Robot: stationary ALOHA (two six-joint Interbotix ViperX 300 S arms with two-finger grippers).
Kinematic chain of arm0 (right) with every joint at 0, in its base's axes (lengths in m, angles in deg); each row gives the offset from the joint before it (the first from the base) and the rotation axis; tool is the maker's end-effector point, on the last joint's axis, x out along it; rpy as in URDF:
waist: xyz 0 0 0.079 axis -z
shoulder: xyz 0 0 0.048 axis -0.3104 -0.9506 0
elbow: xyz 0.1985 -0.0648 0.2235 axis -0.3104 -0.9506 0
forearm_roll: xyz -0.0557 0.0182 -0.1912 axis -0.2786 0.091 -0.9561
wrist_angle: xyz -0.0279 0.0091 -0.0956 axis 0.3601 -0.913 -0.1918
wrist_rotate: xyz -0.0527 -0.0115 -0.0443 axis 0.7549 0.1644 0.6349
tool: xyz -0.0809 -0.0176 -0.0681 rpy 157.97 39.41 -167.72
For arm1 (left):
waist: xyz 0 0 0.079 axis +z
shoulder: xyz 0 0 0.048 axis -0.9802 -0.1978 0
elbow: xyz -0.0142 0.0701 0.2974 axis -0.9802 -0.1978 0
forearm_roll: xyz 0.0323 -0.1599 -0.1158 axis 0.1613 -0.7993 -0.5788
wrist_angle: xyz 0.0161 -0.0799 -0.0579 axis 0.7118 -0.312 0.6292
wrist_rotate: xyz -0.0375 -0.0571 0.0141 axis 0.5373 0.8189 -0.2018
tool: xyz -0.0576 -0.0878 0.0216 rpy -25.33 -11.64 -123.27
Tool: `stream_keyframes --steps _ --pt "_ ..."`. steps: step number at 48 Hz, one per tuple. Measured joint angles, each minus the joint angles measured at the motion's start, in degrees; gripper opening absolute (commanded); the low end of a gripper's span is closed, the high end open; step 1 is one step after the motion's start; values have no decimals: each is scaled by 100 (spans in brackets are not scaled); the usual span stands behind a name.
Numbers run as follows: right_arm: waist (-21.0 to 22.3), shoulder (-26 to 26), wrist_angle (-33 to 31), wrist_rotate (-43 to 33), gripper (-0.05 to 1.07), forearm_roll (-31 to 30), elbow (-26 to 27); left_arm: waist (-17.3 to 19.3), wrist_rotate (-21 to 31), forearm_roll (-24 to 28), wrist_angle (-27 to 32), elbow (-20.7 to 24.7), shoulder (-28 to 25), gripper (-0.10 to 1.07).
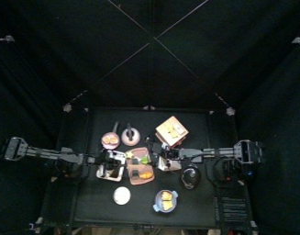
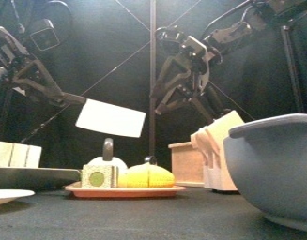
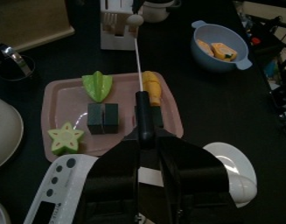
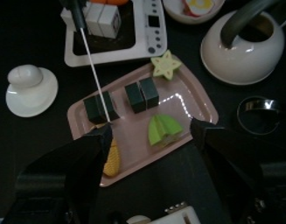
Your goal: Place cleaver back in holder
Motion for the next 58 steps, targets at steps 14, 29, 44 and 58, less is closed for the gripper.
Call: stream_keyframes --steps 14,29,44,58 --pt "79 1318 264 0 100 9 -1134 53 9 -360 316 466 -9 48" --pt "149 2637 1257 0 100 26 -2487 334 0 -229 1195 1345 -132 48" --pt "387 2725 1213 0 100 158 -3076 633 9 -26 2197 2364 -923 48" --pt "712 2681 1090 -9 100 439 -3454 624 0 123 2505 3340 -1749 48"
